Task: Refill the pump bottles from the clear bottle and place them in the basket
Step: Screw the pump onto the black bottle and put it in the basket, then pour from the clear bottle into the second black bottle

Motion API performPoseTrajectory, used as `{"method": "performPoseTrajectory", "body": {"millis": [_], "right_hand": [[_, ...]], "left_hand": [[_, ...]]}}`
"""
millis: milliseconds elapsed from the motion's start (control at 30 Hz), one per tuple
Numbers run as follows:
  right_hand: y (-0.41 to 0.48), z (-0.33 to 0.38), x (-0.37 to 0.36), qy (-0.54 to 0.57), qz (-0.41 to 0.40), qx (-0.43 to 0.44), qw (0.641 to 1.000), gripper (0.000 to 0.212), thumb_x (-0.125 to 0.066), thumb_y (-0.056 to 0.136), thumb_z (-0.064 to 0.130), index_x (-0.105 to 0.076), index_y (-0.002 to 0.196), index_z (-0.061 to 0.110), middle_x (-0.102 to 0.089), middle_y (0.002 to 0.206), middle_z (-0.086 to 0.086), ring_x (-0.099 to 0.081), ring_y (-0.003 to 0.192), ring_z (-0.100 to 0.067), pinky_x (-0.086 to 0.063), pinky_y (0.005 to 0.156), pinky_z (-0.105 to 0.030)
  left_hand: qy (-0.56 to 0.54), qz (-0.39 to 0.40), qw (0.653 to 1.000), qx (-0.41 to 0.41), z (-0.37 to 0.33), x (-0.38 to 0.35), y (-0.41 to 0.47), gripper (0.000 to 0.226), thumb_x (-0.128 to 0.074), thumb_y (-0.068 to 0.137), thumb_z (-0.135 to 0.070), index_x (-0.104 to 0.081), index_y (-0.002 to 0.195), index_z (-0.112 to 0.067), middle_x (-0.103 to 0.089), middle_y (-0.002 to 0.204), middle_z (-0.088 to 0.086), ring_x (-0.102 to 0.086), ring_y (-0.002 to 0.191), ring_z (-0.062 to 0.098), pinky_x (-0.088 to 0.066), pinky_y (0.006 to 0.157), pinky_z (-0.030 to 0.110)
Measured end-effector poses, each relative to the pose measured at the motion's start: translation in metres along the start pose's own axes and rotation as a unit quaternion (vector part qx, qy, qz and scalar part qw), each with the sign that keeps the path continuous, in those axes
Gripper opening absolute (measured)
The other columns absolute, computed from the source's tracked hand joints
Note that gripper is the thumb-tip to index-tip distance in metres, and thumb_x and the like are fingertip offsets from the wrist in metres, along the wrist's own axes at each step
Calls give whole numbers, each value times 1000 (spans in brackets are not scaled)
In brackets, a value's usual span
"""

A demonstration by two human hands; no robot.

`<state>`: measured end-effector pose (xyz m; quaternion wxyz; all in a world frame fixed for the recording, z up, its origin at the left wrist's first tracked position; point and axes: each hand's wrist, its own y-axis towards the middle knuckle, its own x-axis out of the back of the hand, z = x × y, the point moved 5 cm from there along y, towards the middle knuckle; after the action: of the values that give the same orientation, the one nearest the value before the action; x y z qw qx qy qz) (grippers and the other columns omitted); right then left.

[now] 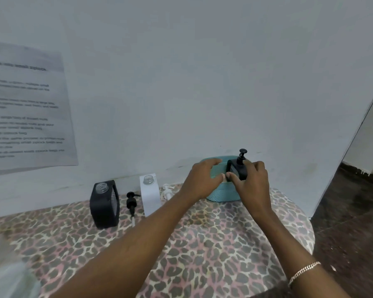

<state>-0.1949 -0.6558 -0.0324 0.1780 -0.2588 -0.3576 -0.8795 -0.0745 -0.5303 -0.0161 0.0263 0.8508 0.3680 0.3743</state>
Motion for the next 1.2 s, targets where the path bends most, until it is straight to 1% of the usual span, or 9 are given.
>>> {"method": "performPoseTrajectory", "body": {"millis": [200, 333, 467, 700, 833, 933, 1033, 1100, 1200], "right_hand": [[-44, 48, 6, 66, 15, 30, 997, 60, -78, 91, 38, -59, 138, 7, -55, 130, -7, -55, 120, -24, -52, 97, -38], [-76, 83, 6, 97, 28, 56, 993, 57, -77, 91, 41, -61, 134, 8, -56, 125, -4, -59, 115, -22, -55, 94, -43], [-107, 124, 0, 135, 45, 79, 987, 55, -78, 90, 39, -62, 135, 10, -58, 118, -1, -60, 107, -18, -53, 90, -34], [-164, 199, -32, 181, 100, 134, 969, 55, -75, 93, 38, -60, 138, 11, -60, 119, -2, -60, 101, -11, -51, 86, -26], [-188, 228, -56, 195, 136, 138, 961, 54, -73, 94, 40, -59, 139, 13, -59, 121, 2, -60, 102, -9, -50, 87, -25], [-197, 244, -75, 190, 153, 145, 959, 52, -72, 95, 41, -60, 135, 11, -59, 120, 0, -60, 104, -13, -54, 90, -32], [-200, 257, -91, 183, 156, 146, 960, 49, -71, 95, 39, -60, 133, 10, -57, 118, -2, -60, 104, -18, -55, 91, -38], [-200, 264, -100, 172, 150, 151, 962, 48, -71, 96, 38, -59, 134, 12, -55, 119, -1, -58, 105, -17, -55, 92, -38], [-199, 271, -113, 157, 139, 145, 967, 55, -71, 95, 37, -54, 140, 12, -52, 128, -4, -53, 117, -20, -51, 99, -37]], "left_hand": [[-38, -88, 995, -2, 5, 48, -69, 50, -76, 92, -32, -64, 140, -24, -66, 139, -7, -62, 124, 7, -56, 105, 36], [-33, -132, 991, -2, 8, 83, -123, 46, -76, 94, -26, -64, 139, -21, -66, 136, -10, -63, 121, 3, -56, 102, 29], [-31, -185, 982, 13, 13, 119, -179, 45, -77, 94, -25, -65, 138, -24, -67, 132, -13, -63, 117, 1, -56, 97, 21], [39, -263, 964, 9, 18, 172, -265, 42, -77, 94, -24, -66, 134, -20, -69, 122, -8, -67, 105, 2, -58, 92, 22], [90, -304, 948, -15, 19, 195, -304, 39, -77, 95, -19, -66, 133, -16, -69, 121, -5, -64, 110, 1, -56, 93, 17], [162, -329, 929, -46, 16, 210, -328, 36, -74, 97, -18, -65, 132, -13, -68, 120, -3, -65, 110, 7, -59, 92, 31], [247, -358, 897, -76, 10, 222, -348, 31, -73, 98, -15, -67, 128, -8, -69, 118, 4, -67, 105, 17, -56, 92, 27], [296, -389, 868, -90, 7, 229, -359, 29, -73, 98, -14, -69, 125, -5, -69, 117, 8, -64, 110, 23, -47, 100, 23], [335, -442, 826, -95, 7, 238, -371, 31, -77, 94, -14, -69, 123, -5, -62, 121, 11, -52, 116, 29, -42, 104, 28]]}}
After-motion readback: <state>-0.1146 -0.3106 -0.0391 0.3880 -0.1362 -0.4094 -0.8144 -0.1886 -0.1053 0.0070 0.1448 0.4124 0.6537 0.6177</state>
